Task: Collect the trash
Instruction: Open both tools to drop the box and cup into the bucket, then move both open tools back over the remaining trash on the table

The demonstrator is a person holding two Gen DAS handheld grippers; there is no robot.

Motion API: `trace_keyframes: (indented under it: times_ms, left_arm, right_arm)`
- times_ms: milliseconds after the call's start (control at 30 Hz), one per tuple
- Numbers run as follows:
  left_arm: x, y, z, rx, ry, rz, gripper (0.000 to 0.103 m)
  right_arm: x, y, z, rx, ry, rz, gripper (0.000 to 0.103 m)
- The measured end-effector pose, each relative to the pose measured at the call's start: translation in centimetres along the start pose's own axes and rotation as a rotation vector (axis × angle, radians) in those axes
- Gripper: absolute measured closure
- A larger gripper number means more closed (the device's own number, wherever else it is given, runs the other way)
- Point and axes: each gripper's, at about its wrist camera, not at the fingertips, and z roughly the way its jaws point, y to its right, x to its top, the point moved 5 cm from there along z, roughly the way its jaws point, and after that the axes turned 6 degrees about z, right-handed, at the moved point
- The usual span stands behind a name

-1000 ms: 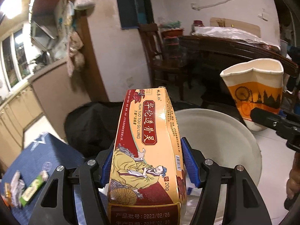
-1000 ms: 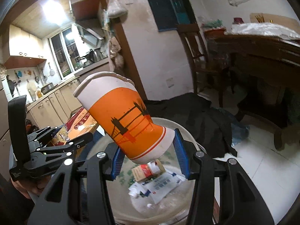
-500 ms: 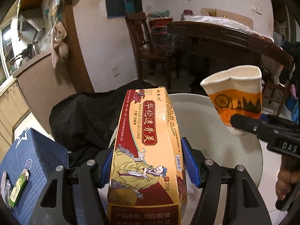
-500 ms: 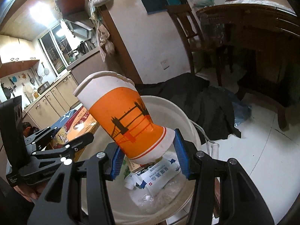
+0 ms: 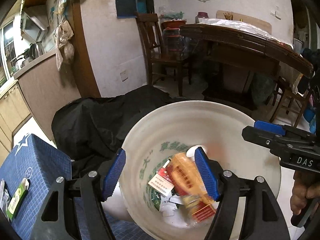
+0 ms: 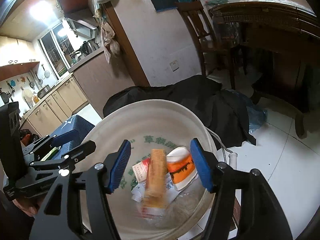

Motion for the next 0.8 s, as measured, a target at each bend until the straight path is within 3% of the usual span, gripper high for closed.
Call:
trace_keyframes:
  times_ms: [233,433,600,800]
  left_arm:
    - [-0.4,-0.3,-1.2,0.032,0.016,-0.001,0.031]
    - [-2.6,-3.3,-4.3,0.114,0.032,-0.040,0.031]
    - [-5.4,-8.0,-7.8,0.224,0.036,-0.082,0.031]
    - [-10.7,-17.1,-12.5,0.362,-0.014,-0.232,0.031]
  right_arm:
    - [-0.2,-0.4,0.0,0.007,0.000,-0.008,0.044]
    - [-0.7,-3.7,-0.1,0.054,0.002,-0.075,0.046]
    - [-1.7,-9.4,-0.1,0.160,0.001,-0.163,0.058]
    - [-5.3,-18.9,3.1,0.322,-0.111,-0.317,0.071]
